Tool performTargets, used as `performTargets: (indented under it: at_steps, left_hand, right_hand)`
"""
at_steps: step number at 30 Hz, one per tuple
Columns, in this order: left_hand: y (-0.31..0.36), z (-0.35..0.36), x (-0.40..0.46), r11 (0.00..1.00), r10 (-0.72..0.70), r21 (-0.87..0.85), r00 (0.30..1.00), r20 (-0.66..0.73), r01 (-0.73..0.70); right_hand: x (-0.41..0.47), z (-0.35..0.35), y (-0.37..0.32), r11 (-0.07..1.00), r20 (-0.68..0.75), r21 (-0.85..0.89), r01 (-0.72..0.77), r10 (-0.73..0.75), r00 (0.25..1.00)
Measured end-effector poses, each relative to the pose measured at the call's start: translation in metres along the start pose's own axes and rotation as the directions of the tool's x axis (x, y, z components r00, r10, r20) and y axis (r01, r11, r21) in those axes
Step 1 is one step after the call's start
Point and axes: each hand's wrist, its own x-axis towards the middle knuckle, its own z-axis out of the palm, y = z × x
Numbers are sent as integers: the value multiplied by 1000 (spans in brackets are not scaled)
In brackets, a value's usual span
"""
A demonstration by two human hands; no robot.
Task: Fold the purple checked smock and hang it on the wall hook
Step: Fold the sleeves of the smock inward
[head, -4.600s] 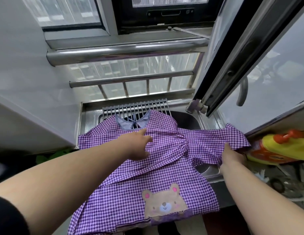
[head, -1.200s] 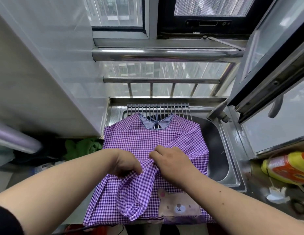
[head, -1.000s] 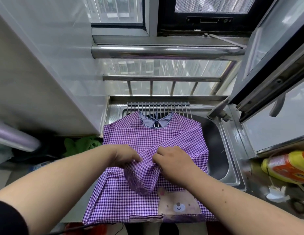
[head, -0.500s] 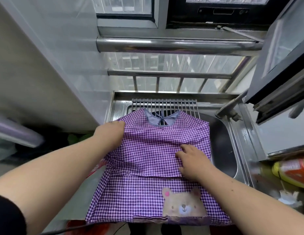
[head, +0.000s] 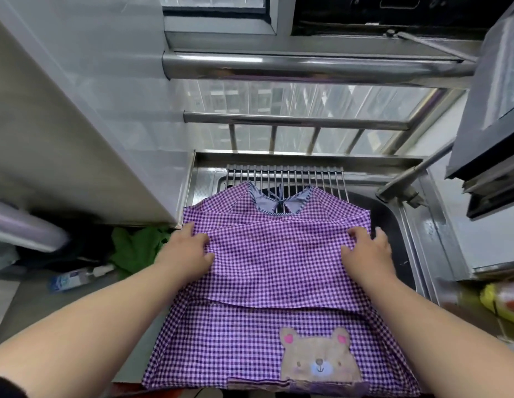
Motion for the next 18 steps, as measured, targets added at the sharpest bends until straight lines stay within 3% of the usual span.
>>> performTargets:
  at_steps: [2, 6, 8, 10, 12, 18]
  left_hand:
    - [-7, 2, 6, 983, -109, -148, 994, -22, 104]
    - [-2, 5, 16, 845, -275, -499, 956, -99, 191]
    - [1, 5, 19, 927, -220, -346, 955, -201, 141]
    - [4, 6, 21, 999, 29, -33, 954, -299, -41]
    - [10, 1, 31, 968, 216, 176, 946, -242, -176]
    - [12, -26, 81, 931, 72, 356, 997, 26, -76]
  right_hand:
    - [8, -4, 4, 987, 41, 158, -33, 27, 999]
    - [21, -11, 9, 948, -43, 318, -27, 43, 998]
    - [27, -15, 9, 935, -45, 353, -30, 49, 998]
    - [34, -20, 8, 932, -47, 362, 1, 17, 999]
    - [39, -24, 5, 933, -39, 360, 27, -14, 999]
    - [56, -27, 7, 974, -78, 220, 47, -31, 996]
